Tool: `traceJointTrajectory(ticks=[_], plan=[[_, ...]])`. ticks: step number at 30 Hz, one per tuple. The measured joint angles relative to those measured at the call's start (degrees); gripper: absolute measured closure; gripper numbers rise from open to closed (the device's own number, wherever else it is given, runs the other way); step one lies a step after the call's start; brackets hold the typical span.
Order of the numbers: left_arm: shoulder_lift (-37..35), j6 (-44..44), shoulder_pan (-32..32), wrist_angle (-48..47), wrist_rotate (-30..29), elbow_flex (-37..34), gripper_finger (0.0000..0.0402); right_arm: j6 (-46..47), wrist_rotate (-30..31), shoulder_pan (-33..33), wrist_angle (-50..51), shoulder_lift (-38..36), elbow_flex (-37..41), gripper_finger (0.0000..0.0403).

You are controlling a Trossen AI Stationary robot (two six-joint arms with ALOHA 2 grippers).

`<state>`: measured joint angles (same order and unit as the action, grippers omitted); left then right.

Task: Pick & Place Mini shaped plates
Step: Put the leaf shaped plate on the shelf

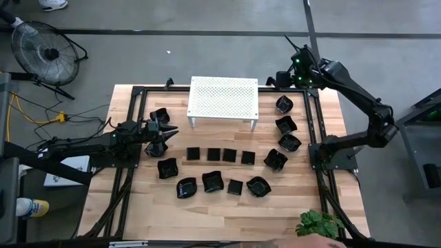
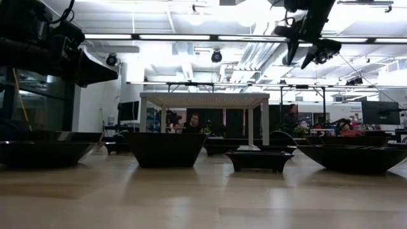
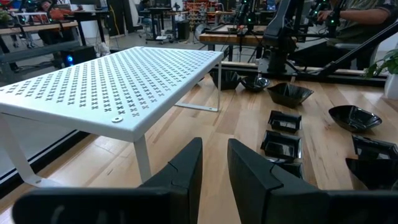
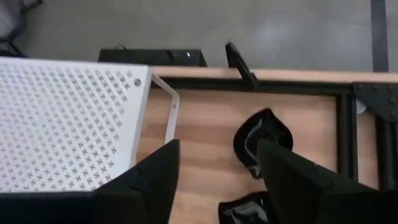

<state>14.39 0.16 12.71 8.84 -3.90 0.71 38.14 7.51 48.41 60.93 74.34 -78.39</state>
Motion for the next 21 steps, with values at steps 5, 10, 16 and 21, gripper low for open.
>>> traceJointTrajectory(ticks=[5, 10, 16, 21], plan=[[0.0, 0.0, 0.0, 0.0, 0.0, 0.0, 0.0328, -0.2, -3.5, 3.1, 3.7, 4.1, 0.0, 0.0152], [0.0, 0.0, 0.0, 0.0, 0.0, 0.0, 0.0328, -1.4, -3.5, 5.4, 7.5, 8.6, 0.7, 0.0148], [0.0, 0.0, 0.0, 0.0, 0.0, 0.0, 0.0328, -0.9, -6.5, 6.4, 7.1, 11.3, 5.4, 0.0147], [0.0, 0.0, 0.0, 0.0, 0.0, 0.0, 0.0328, 3.5, -8.1, 3.2, 3.8, 6.8, 13.1, 0.0148]])
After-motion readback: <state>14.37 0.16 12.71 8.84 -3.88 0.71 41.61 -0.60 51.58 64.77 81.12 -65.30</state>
